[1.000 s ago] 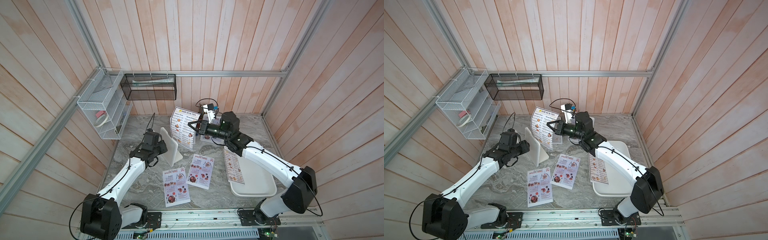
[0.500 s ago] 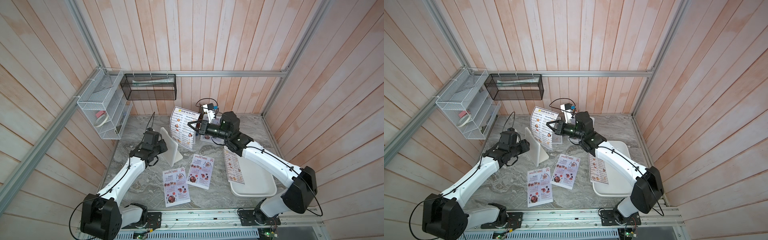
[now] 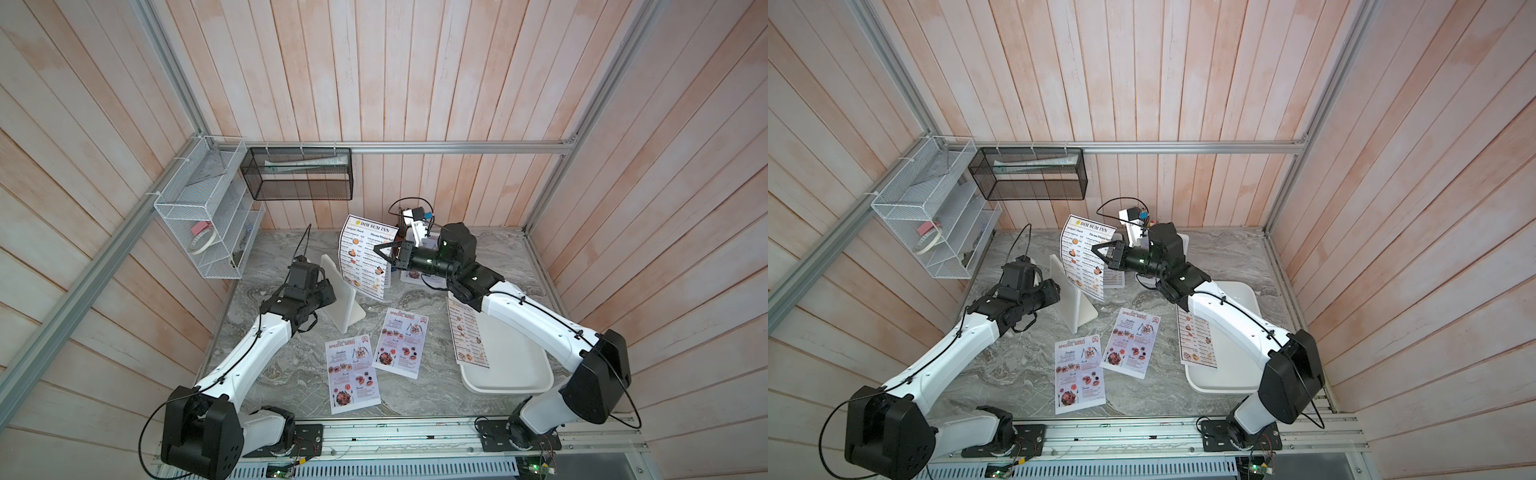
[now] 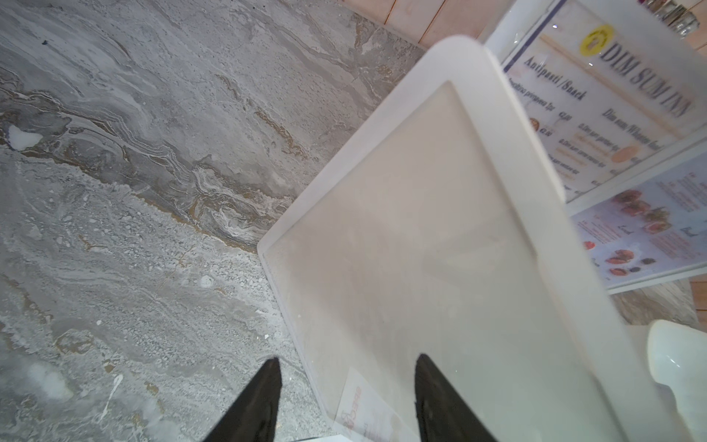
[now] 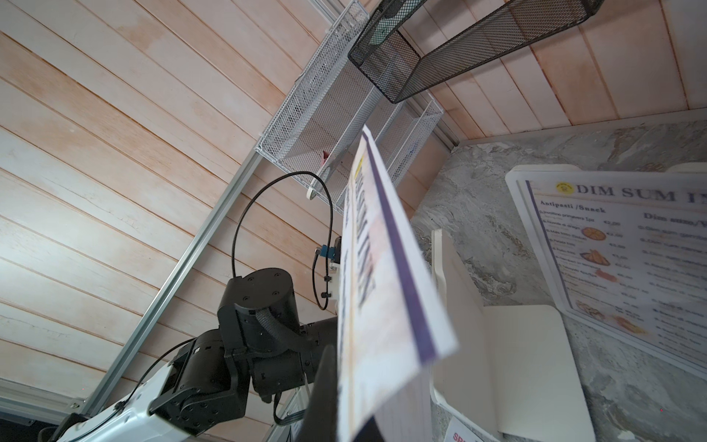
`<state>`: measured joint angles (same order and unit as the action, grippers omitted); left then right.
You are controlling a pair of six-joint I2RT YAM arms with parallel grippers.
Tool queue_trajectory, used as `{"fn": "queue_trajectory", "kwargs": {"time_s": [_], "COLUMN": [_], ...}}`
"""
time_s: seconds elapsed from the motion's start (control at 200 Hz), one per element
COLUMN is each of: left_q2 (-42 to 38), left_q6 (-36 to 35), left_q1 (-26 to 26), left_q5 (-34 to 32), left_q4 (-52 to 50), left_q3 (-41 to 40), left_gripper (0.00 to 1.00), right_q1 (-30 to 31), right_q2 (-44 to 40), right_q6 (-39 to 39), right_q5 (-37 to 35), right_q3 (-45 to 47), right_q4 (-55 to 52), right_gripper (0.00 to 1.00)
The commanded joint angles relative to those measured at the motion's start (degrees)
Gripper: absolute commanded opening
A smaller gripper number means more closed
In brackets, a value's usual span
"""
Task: Replace the menus in the menu holders
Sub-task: Insert the menu into the menu holder.
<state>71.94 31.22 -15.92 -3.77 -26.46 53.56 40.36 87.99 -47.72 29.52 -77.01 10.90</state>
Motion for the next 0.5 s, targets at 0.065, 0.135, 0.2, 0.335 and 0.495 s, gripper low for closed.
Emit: {"fn": "queue_trajectory", "kwargs": {"time_s": [0.065, 0.135, 0.2, 0.335, 0.495], "left_q2": [0.8, 0.8, 0.9, 0.6, 0.3], "left_q6": [-0.3, 0.0, 0.0, -0.1, -0.2], "left_q1": [-0.3, -0.5, -0.5, -0.6, -0.6], "left_q5": [-1.3, -1.3, -1.4, -1.8, -2.0], "left_q4": [-0.8, -0.7, -0.7, -1.0, -1.2], "left_q3": [2.0, 2.1, 2.0, 2.0, 1.8], "left_gripper": [0.58, 0.58, 0.58, 0.58, 0.58], "right_q1": [0.3, 0.2, 0.2, 0.2, 0.2], "right_q2": [-0.5, -0.4, -0.1, 0.2, 0.4], "right_q6": [1.5, 2.0, 2.0, 1.8, 2.0], "right_q5": [0.9, 0.9, 0.9, 1.2, 1.2], "right_q3": [-2.3, -2.7, -2.8, -2.3, -2.2], "right_q4": [2.8, 2.2, 1.9, 1.6, 0.5], "right_gripper": [0.0, 0.0, 0.0, 0.0, 0.0]}}
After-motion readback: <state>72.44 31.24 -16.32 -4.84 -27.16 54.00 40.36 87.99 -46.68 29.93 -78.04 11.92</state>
